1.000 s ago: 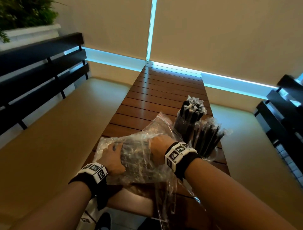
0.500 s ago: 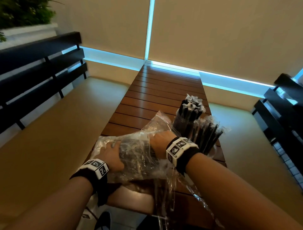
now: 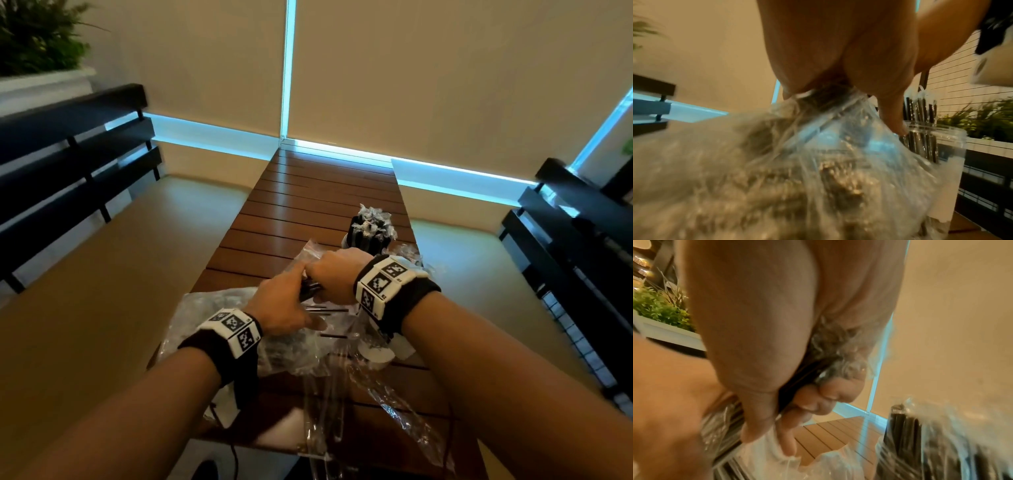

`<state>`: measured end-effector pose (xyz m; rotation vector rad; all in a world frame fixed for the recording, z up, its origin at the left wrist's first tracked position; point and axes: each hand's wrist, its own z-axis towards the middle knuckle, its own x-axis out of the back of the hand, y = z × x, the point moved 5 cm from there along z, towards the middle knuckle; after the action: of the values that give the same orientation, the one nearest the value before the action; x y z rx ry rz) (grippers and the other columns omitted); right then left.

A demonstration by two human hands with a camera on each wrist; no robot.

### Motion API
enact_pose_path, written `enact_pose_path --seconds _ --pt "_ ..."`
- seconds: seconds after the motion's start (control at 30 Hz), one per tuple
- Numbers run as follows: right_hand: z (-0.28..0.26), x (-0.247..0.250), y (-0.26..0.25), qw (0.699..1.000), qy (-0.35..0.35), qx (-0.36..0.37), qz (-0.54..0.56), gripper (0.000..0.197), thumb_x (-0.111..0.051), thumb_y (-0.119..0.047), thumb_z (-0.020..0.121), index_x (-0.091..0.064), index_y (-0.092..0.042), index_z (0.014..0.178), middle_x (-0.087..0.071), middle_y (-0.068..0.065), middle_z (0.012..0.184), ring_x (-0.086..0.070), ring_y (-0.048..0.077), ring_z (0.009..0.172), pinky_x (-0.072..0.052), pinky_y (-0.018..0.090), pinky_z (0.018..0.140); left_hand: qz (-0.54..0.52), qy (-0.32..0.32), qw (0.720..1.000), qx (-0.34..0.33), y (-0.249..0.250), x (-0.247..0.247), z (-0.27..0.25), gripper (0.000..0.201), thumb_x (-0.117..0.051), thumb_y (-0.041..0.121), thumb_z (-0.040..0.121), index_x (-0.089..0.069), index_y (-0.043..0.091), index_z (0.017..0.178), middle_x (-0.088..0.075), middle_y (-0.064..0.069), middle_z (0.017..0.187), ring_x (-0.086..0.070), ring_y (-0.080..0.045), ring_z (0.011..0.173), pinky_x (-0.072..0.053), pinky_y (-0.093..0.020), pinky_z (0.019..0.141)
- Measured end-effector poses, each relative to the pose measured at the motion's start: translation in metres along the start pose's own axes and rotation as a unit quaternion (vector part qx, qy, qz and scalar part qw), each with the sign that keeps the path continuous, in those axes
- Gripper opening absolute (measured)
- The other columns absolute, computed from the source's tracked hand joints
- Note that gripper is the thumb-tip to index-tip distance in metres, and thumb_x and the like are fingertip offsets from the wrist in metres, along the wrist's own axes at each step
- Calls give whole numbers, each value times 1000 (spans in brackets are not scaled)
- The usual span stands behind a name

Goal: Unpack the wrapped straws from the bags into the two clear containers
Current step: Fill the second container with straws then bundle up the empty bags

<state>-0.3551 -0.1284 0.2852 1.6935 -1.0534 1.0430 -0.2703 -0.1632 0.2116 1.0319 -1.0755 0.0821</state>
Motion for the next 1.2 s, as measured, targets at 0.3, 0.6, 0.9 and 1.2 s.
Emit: enact_pose_path --seconds 0.3,0.6,0.9,1.2 --pt "-26 35 23 961 194 -33 194 65 -69 -53 79 -44 -24 132 -58 0 125 -56 21 109 -49 40 90 -20 77 995 60 -26 3 15 24 -51 51 86 -56 37 68 -63 8 67 -59 -20 65 -46 -34 62" --pt "-20 -33 48 855 139 -224 448 23 -53 -7 86 -60 -12 107 -62 3 107 -59 19 98 -50 27 79 -17 87 988 124 -13 27 16 45 -54 55 93 -61 18 69 -65 3 77 -57 -19 85 -19 -68 108" --pt "-9 -71 16 895 90 -201 388 21 -55 -8 79 -68 -6 96 -69 11 108 -63 28 102 -53 31 81 -213 71 974 21 69 54 39 38 -53 55 95 -57 23 73 -63 -2 70 -61 -22 72 -48 -51 88" --pt "-31 -48 34 725 211 -182 630 73 -79 -37 69 -41 -25 130 -60 -3 108 -61 17 95 -54 33 79 -403 185 895 -40 131 114 38 37 -60 49 93 -52 19 74 -56 7 59 -66 -17 72 -54 -46 93"
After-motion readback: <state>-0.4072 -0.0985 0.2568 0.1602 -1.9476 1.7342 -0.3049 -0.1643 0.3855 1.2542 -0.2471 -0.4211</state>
